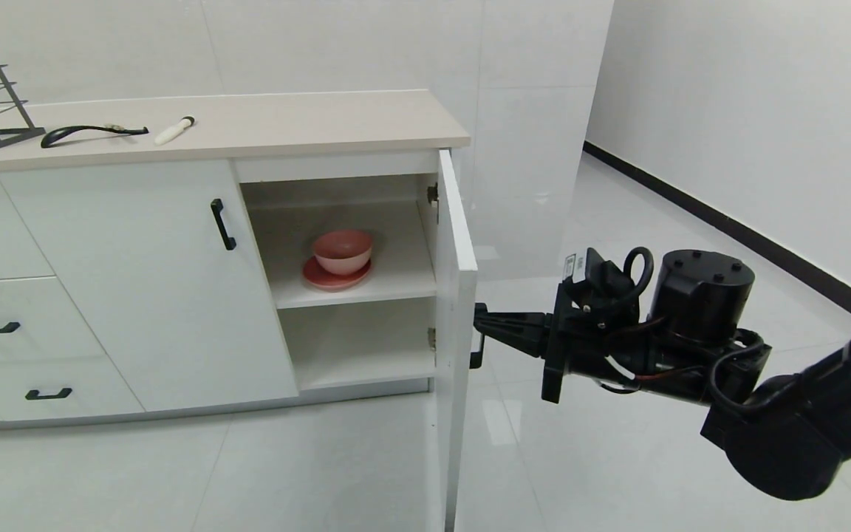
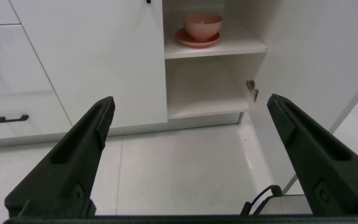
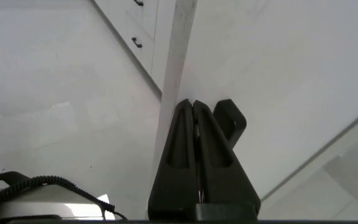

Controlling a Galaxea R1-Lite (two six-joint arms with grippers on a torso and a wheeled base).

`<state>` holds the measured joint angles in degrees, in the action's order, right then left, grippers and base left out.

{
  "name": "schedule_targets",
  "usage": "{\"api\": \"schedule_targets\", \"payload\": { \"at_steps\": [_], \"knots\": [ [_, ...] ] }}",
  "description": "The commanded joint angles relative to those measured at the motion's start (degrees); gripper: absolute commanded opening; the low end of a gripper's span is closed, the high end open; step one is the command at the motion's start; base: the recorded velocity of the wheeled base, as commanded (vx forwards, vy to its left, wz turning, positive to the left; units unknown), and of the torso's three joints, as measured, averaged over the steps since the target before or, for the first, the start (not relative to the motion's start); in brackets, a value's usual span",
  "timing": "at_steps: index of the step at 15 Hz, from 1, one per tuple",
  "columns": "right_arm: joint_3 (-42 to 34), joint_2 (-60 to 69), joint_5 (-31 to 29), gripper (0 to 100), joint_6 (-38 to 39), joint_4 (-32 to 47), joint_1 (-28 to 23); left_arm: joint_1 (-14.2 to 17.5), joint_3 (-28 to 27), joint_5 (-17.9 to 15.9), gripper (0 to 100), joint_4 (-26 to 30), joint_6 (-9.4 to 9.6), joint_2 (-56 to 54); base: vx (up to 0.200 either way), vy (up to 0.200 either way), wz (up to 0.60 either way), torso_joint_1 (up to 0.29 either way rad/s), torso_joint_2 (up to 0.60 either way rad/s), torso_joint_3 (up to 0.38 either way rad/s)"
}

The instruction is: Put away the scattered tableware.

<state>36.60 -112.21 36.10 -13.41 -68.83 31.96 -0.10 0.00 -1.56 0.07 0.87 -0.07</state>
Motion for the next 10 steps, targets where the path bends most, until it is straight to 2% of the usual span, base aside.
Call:
{"api": "schedule_targets", "payload": {
  "at_steps": [1,6,10],
  "knots": [
    [1.55,-1.34,0.03,0,0.05,-0.17,1.17,0.01,0.0,-0.02,100,0.01,-0.25,0.07,0.0,0.0,0.0,0.0,0.0,0.0],
    [5.59,-3.36,0.03,0,0.67,-0.52,3.1,0.01,0.0,-0.02,100,-0.07,-0.25,0.07,0.0,0.0,0.0,0.0,0.0,0.0],
    [7.44,-4.5,0.03,0,1.37,-1.04,4.25,0.01,0.0,-0.02,100,-0.07,-0.43,0.07,0.0,0.2,0.0,0.004,0.0,0.0]
  ]
}}
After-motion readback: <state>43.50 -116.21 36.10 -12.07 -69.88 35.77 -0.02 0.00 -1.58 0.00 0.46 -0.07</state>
